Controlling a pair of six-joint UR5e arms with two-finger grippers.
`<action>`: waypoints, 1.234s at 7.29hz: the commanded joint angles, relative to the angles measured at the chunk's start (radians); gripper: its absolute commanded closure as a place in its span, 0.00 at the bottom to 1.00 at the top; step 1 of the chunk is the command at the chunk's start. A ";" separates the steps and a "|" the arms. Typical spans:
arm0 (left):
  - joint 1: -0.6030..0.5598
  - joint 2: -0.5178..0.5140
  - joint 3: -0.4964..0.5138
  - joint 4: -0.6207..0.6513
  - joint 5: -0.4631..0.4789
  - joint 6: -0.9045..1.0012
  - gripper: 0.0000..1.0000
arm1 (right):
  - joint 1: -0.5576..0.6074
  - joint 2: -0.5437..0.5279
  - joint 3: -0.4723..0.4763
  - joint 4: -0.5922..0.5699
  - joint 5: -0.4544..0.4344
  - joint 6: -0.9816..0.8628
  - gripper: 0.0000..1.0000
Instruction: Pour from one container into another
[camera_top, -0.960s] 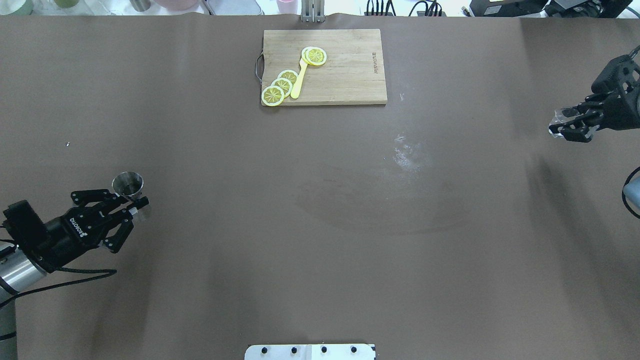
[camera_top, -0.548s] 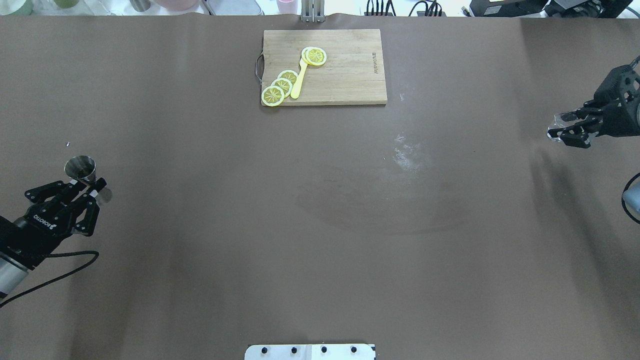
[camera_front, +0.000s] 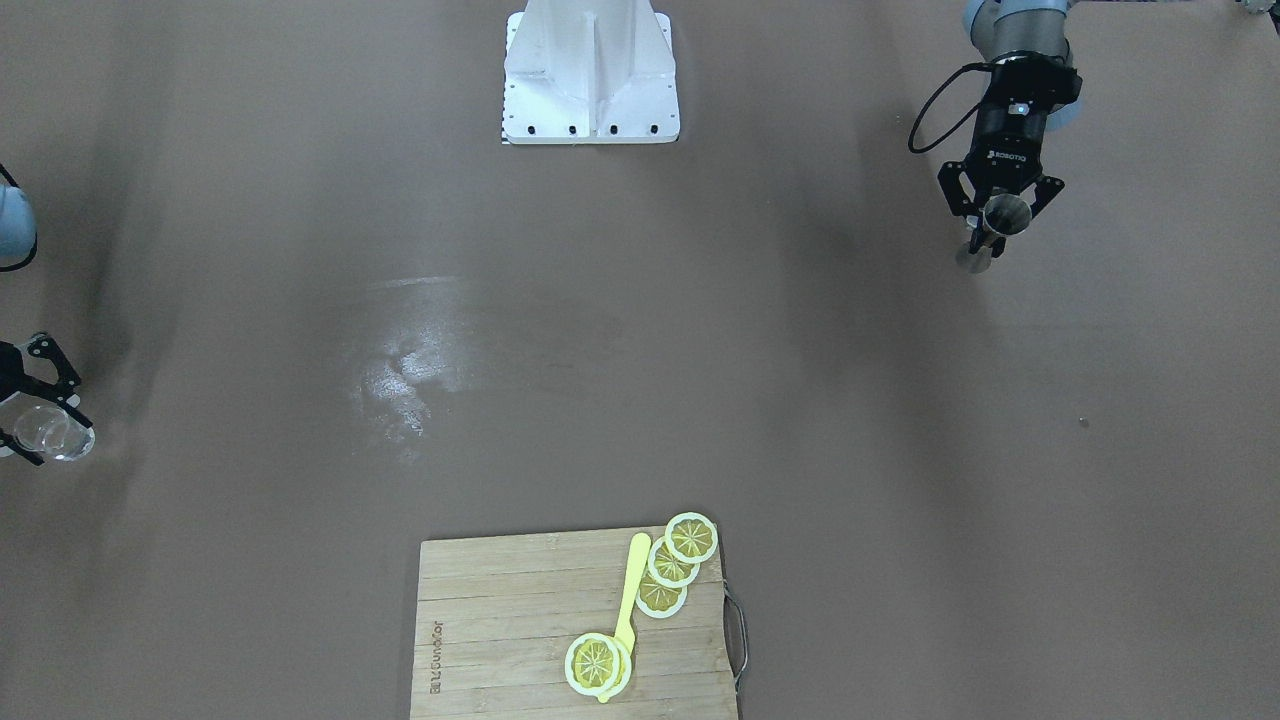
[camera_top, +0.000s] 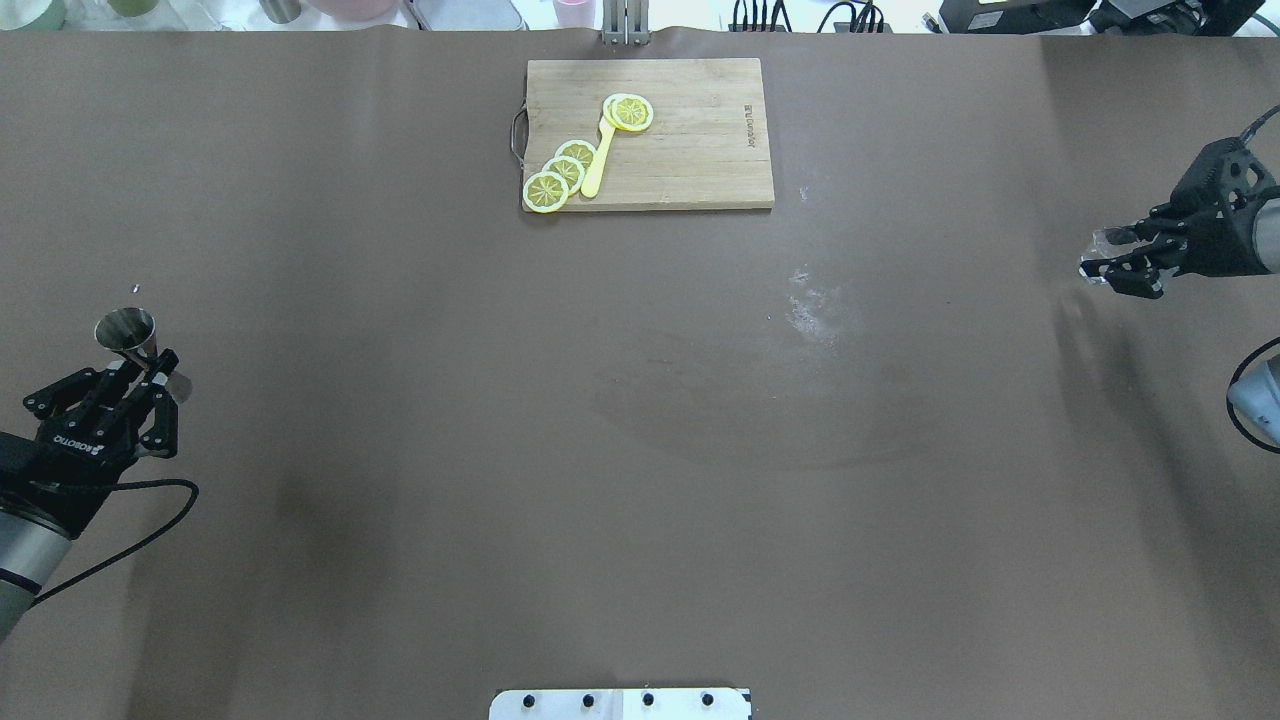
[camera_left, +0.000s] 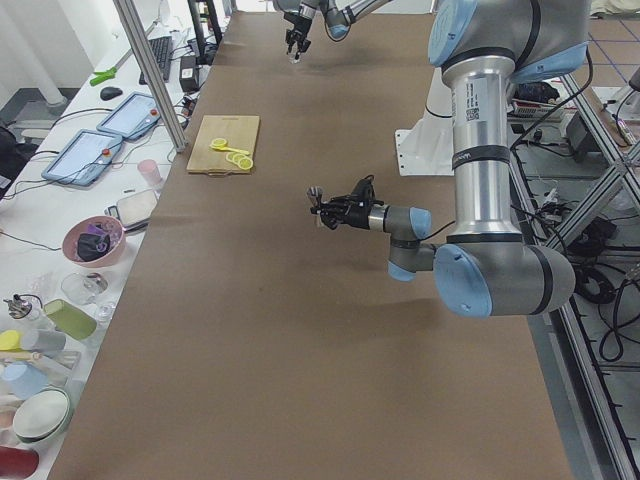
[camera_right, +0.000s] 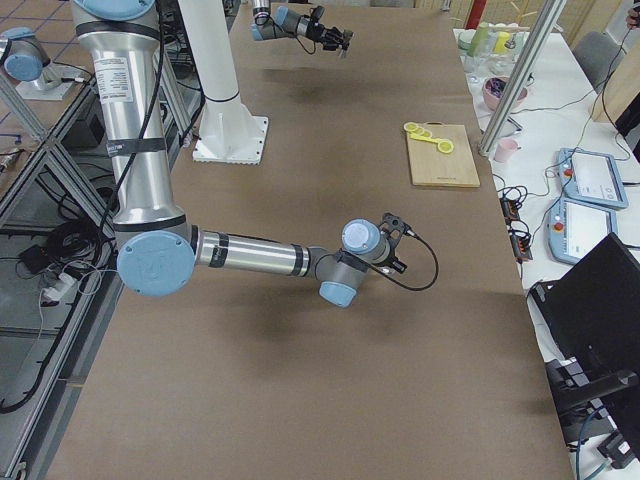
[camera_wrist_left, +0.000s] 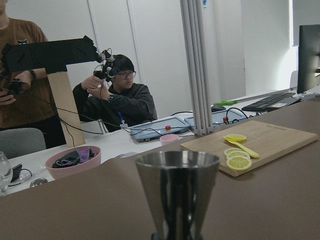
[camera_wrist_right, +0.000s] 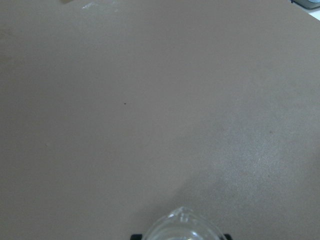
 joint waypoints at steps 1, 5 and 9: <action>-0.001 -0.001 0.003 0.151 0.023 -0.189 1.00 | -0.007 0.006 -0.040 0.044 -0.017 0.017 1.00; -0.001 -0.003 0.032 0.303 0.026 -0.422 1.00 | -0.005 -0.048 -0.065 0.179 -0.011 0.072 1.00; -0.005 -0.030 0.079 0.398 0.095 -0.522 1.00 | -0.004 -0.103 -0.076 0.257 -0.008 0.070 1.00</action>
